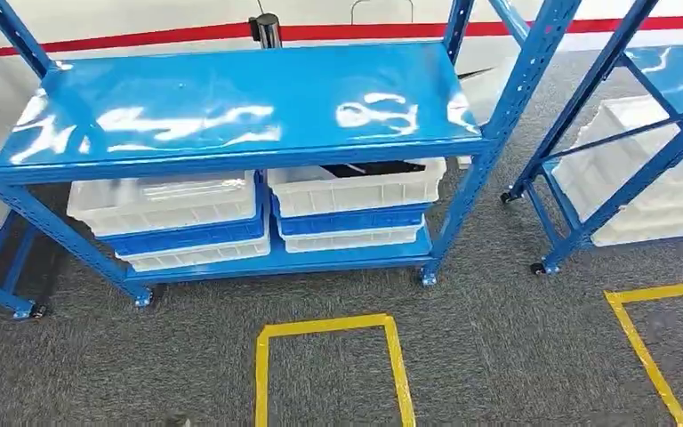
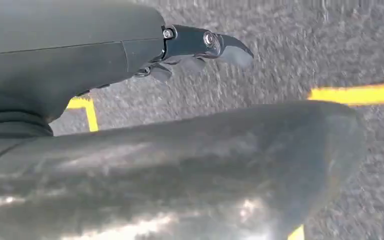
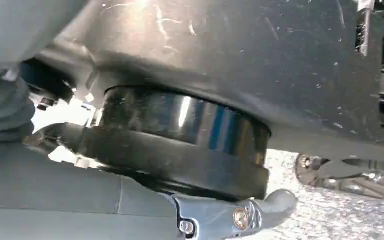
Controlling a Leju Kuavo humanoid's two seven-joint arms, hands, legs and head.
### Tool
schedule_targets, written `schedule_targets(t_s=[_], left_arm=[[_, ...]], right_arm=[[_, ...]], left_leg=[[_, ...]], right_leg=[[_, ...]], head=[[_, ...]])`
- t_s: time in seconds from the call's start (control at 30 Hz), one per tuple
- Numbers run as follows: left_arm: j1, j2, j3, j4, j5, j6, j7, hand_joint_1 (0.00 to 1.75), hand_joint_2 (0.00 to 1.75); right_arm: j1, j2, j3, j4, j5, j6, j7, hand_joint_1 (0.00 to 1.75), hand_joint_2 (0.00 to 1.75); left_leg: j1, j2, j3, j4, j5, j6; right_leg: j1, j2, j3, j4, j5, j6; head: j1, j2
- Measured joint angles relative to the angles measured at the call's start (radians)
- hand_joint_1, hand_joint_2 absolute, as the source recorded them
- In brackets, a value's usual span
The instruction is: Take the parts from the cabinet and place them on the table.
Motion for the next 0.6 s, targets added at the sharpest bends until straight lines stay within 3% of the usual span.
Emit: schedule_targets(t_s=[0.1, 0.13, 0.17, 0.2, 0.27, 0.3, 0.33, 0.37, 0.43, 0.47, 0.5, 0.53, 0.6], left_arm=[[-0.001, -0.001, 0.000, 0.000, 0.000, 0.001, 0.000, 0.00, 0.00], [0.001, -0.001, 0.000, 0.000, 0.000, 0.001, 0.000, 0.00, 0.00], [0.001, -0.001, 0.000, 0.000, 0.000, 0.000, 0.000, 0.00, 0.00], [0.002, -0.002, 0.000, 0.000, 0.000, 0.000, 0.000, 0.00, 0.00], [0.001, -0.003, 0.001, 0.000, 0.000, 0.000, 0.000, 0.00, 0.00], [0.001, -0.002, 0.001, 0.000, -0.001, 0.000, 0.000, 0.00, 0.00], [-0.001, -0.002, 0.001, 0.000, -0.001, 0.000, 0.000, 0.00, 0.00], [-0.002, -0.002, 0.001, 0.000, -0.001, 0.000, 0.001, 0.00, 0.00], [-0.001, -0.002, 0.001, 0.000, -0.001, 0.000, 0.003, 0.00, 0.00], [-0.002, -0.002, 0.001, 0.000, -0.001, 0.000, 0.003, 0.00, 0.00], [-0.002, -0.002, 0.001, 0.000, -0.001, 0.000, 0.003, 0.00, 0.00], [-0.002, -0.002, 0.001, 0.000, -0.001, 0.000, 0.003, 0.00, 0.00], [0.000, -0.002, 0.001, 0.000, -0.003, 0.001, 0.003, 0.00, 0.00]], right_arm=[[-0.004, -0.004, 0.000, 0.000, 0.000, 0.000, -0.001, 0.00, 0.00], [-0.007, -0.006, 0.000, 0.000, 0.000, 0.000, -0.001, 0.00, 0.00], [-0.008, -0.007, 0.000, 0.000, 0.000, 0.000, -0.001, 0.00, 0.00], [-0.008, -0.009, 0.000, 0.000, 0.000, 0.000, -0.001, 0.00, 0.00], [-0.006, -0.010, 0.000, 0.000, 0.000, 0.000, 0.000, 0.00, 0.00], [-0.006, -0.008, 0.000, 0.000, 0.000, 0.000, 0.002, 0.00, 0.00], [-0.006, -0.009, 0.000, 0.000, 0.000, 0.000, 0.002, 0.00, 0.00], [-0.004, -0.007, 0.000, 0.000, 0.000, 0.000, 0.002, 0.00, 0.00], [-0.004, -0.007, 0.000, 0.000, 0.000, 0.000, 0.002, 0.00, 0.00], [-0.003, -0.005, 0.000, 0.000, 0.000, 0.000, 0.002, 0.00, 0.00], [-0.004, -0.005, 0.000, 0.000, 0.000, 0.000, 0.001, 0.00, 0.00], [-0.003, -0.005, 0.000, 0.000, 0.000, 0.000, 0.001, 0.00, 0.00], [-0.003, -0.004, 0.000, 0.000, -0.001, 0.000, 0.001, 0.00, 0.00]], left_leg=[[0.001, 0.000, 0.014, -0.004, -0.012, -0.004], [0.001, 0.000, 0.019, -0.004, -0.016, -0.007], [0.002, 0.000, 0.027, -0.004, -0.022, -0.009], [0.003, -0.002, 0.038, -0.004, -0.028, -0.013], [0.006, -0.003, 0.062, -0.004, -0.042, -0.023], [0.000, -0.003, 0.060, -0.004, -0.048, -0.030], [-0.004, -0.004, 0.059, 0.000, -0.055, -0.037], [-0.004, -0.002, 0.057, -0.002, -0.054, -0.039], [-0.002, -0.001, 0.061, -0.004, -0.056, -0.045], [0.002, -0.001, 0.055, 0.003, -0.066, -0.052], [0.002, -0.001, 0.046, 0.035, -0.083, -0.056], [0.003, -0.001, 0.011, 0.113, -0.120, -0.061], [0.007, -0.001, -0.076, 0.275, -0.182, -0.067]], right_leg=[[-0.011, -0.001, -0.145, 0.233, -0.071, 0.004], [-0.014, -0.002, -0.176, 0.272, -0.071, 0.011], [-0.017, -0.004, -0.182, 0.261, -0.046, 0.024], [-0.020, -0.005, -0.164, 0.201, 0.001, 0.040], [-0.026, -0.013, -0.090, 0.010, 0.107, 0.063], [-0.024, -0.019, -0.072, -0.022, 0.102, 0.054], [-0.021, -0.011, -0.062, -0.036, 0.102, 0.038], [-0.019, -0.009, -0.066, -0.034, 0.102, 0.024], [-0.018, -0.006, -0.066, -0.035, 0.100, 0.013], [-0.033, -0.006, -0.058, -0.040, 0.101, 0.002], [-0.031, -0.006, -0.053, -0.040, 0.097, -0.005], [-0.031, -0.007, -0.046, -0.040, 0.092, -0.012], [-0.030, -0.008, -0.037, -0.040, 0.085, -0.021]], head=[[0.007, 0.000], [0.006, 0.000], [0.006, 0.000], [0.007, 0.000], [0.008, 0.000], [0.009, 0.000], [0.008, 0.000], [0.006, 0.000], [0.008, 0.000], [0.006, 0.000], [0.004, 0.000], [-0.003, 0.000], [-0.002, 0.000]])
